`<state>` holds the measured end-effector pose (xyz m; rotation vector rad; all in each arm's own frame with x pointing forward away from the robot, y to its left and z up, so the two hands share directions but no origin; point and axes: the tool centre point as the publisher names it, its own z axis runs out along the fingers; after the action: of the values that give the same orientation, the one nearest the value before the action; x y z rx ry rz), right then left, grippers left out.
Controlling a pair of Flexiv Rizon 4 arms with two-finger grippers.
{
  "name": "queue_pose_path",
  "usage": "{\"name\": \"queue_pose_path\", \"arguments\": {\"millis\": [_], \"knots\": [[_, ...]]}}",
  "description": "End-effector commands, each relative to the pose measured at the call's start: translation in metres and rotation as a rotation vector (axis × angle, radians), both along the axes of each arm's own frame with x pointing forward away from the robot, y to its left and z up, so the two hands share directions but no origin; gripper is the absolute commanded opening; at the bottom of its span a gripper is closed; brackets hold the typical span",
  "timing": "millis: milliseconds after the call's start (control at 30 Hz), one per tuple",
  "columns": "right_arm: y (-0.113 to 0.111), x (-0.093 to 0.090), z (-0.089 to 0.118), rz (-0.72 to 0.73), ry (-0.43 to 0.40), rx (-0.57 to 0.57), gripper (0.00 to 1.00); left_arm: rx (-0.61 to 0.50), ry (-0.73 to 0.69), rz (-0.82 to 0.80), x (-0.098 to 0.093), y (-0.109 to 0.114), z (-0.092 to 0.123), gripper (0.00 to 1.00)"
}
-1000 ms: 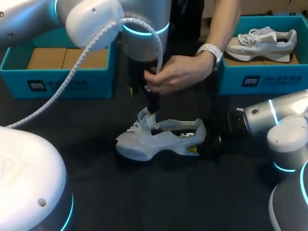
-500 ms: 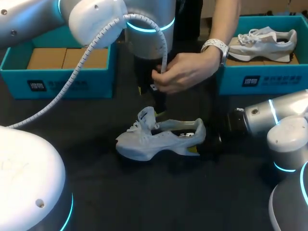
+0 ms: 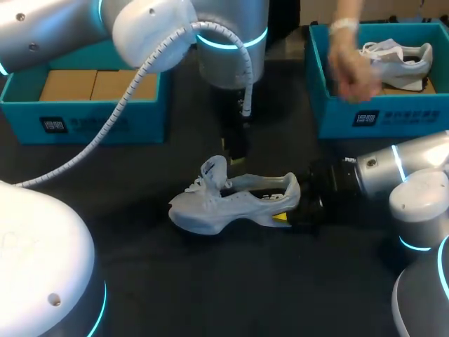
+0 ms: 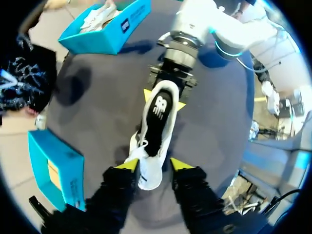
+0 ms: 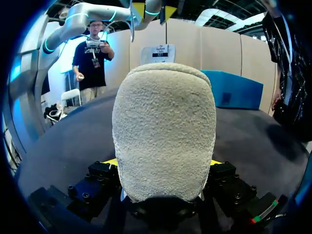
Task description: Take the shoe out of the shoebox, open the shoe tongue, remove and reinsert the insole, then place the shoe into the shoebox
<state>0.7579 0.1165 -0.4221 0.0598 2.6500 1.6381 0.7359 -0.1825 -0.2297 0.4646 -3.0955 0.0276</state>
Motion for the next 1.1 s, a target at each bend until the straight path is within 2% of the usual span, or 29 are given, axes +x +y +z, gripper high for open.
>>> {"name": "queue_pose_path", "arguments": {"millis": [33, 833, 1100], "knots": [[0.001, 0.000, -0.002, -0.001, 0.000, -0.005, 0.00, 0.000, 0.008, -0.073, 0.000, -0.007, -0.005, 0.00], [0.001, 0.000, -0.002, -0.001, 0.000, -0.005, 0.00, 0.000, 0.017, -0.099, -0.001, -0.008, -0.007, 0.00], [0.001, 0.000, -0.002, -0.001, 0.000, -0.005, 0.00, -0.031, 0.037, -0.198, -0.006, -0.027, -0.020, 0.00]]}}
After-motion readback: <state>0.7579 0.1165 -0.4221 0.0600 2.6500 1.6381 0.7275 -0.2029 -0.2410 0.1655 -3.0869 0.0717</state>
